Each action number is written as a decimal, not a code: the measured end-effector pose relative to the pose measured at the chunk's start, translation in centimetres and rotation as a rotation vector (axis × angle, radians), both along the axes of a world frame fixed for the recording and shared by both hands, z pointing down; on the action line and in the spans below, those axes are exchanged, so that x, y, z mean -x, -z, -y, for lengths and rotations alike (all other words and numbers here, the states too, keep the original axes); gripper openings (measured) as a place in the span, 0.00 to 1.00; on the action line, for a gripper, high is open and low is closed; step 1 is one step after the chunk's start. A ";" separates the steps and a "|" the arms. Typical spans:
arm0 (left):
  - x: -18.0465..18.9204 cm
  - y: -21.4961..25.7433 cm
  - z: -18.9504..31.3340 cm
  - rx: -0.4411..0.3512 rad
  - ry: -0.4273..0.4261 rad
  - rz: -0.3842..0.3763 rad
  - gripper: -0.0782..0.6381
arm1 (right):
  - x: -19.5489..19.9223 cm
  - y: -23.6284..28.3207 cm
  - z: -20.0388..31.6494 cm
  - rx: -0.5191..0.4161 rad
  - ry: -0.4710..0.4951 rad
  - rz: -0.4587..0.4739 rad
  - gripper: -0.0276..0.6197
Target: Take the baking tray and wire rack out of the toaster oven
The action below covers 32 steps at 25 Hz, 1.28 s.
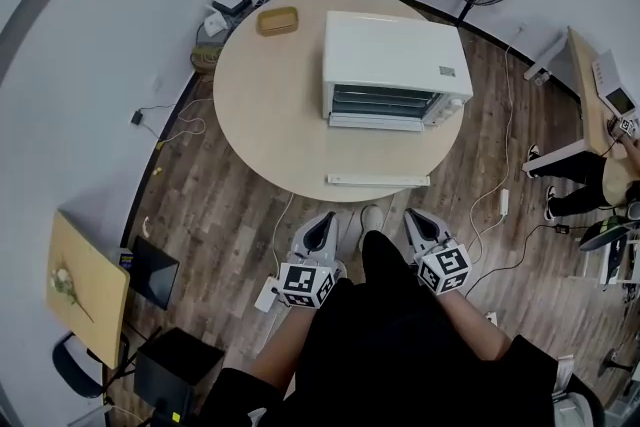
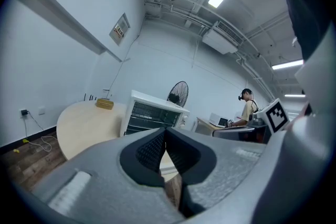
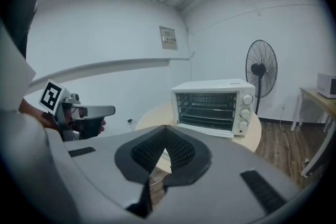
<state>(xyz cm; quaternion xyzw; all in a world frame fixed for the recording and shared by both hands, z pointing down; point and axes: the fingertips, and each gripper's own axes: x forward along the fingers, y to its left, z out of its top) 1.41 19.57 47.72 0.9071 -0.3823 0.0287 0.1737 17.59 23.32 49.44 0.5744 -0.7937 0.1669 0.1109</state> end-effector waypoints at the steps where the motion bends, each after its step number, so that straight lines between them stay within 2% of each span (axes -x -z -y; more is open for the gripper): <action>1: -0.5 0.0 0.9 0.000 -0.001 0.002 0.13 | -0.7 0.0 1.1 -0.006 -0.017 0.004 0.04; 5: -3.0 0.4 3.7 0.005 -0.025 0.005 0.13 | -2.9 0.4 4.9 -0.024 -0.044 0.040 0.04; 8: -5.0 0.7 5.5 -0.012 -0.056 0.030 0.13 | -3.8 -0.3 7.3 0.018 -0.016 0.066 0.04; 11: -6.3 0.3 7.9 0.006 -0.052 0.041 0.13 | -4.7 -1.4 9.3 0.049 0.000 0.064 0.04; 18: -9.8 -0.8 13.8 0.057 -0.003 0.051 0.13 | -8.8 -3.0 14.1 0.105 -0.011 0.165 0.04; 24: -13.2 -2.9 17.8 0.142 0.033 0.042 0.14 | -12.1 -4.5 17.8 0.133 -0.013 0.267 0.04; 28: -14.3 -4.4 20.8 0.183 0.114 0.068 0.14 | -13.6 -6.1 19.9 0.163 0.003 0.309 0.04; 32: -15.4 -5.6 22.8 0.218 0.172 0.060 0.14 | -15.1 -7.4 21.4 0.195 0.027 0.344 0.04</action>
